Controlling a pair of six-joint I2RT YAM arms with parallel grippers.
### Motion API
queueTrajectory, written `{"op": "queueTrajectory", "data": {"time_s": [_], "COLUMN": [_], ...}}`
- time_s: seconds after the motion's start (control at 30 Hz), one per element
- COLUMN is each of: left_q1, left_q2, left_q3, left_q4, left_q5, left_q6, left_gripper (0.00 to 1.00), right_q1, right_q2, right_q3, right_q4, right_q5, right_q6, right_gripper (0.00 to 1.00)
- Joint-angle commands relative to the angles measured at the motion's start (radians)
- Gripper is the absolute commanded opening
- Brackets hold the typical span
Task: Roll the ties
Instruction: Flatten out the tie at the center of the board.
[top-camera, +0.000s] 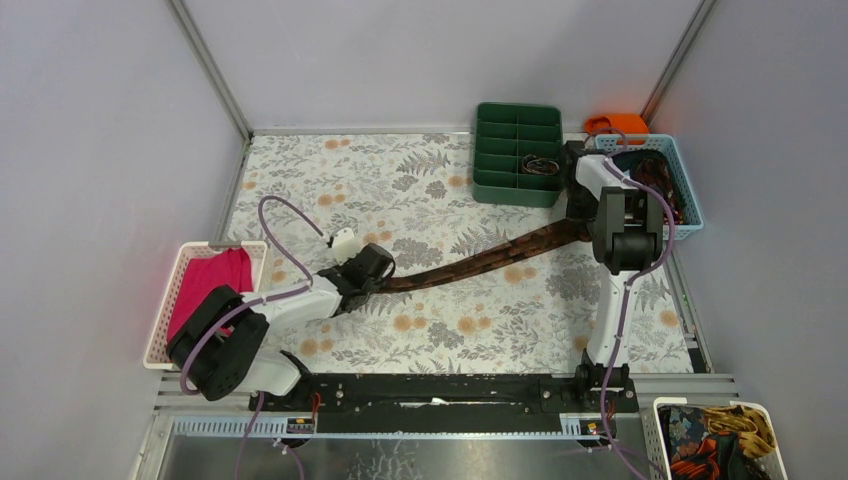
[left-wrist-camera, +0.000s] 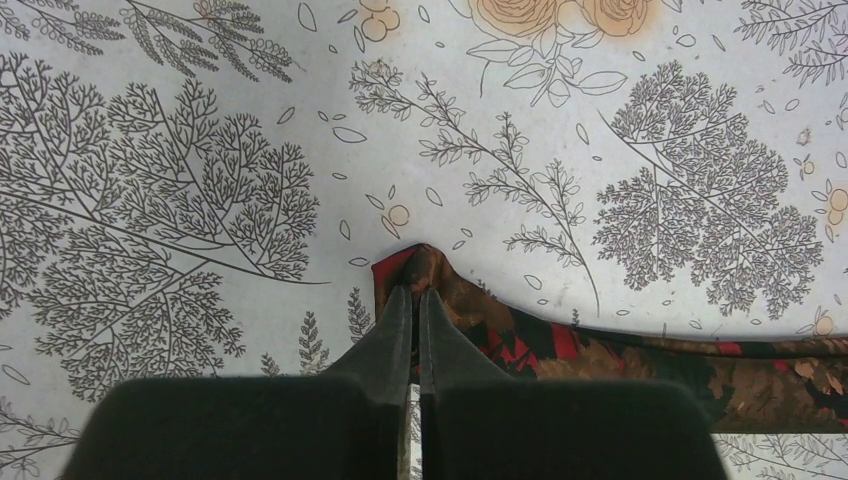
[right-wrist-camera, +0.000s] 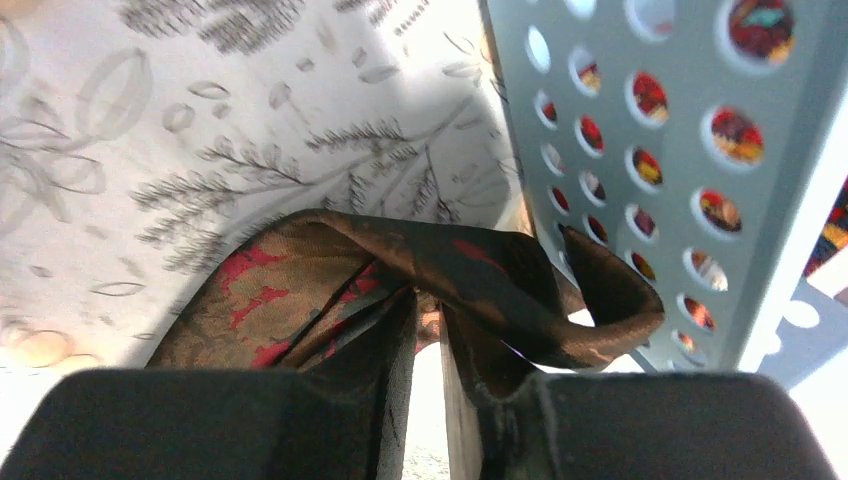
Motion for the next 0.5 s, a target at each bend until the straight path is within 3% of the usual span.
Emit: {"op": "queueTrajectory", "data": {"time_s": [0.0, 0.3, 0.47], "left_q1": [-0.03, -0.095, -0.106], "left_q2": [0.043, 0.111, 0.126], "left_q3": [-0.056, -0.019, -0.002], "left_q4": [-0.078, -0.085, -0.113], "left_q5": [0.068, 0.061, 0.036], "left_q6": [-0.062, -0.102, -0.114], "left_gripper": [0.0, 0.0, 0.0], "right_q1": [-0.002, -0.002, -0.001], "right_q2": [0.135, 0.182, 0.075], "right_q3": [0.051, 0.239, 0.142], "right_q4": [0.169, 0.13, 0.203], "right_q5": [-0.33, -0.394, -0.433], "right_q6": [0.047, 0.025, 0.019], "right_gripper": [0.24, 0.28, 0.37]}}
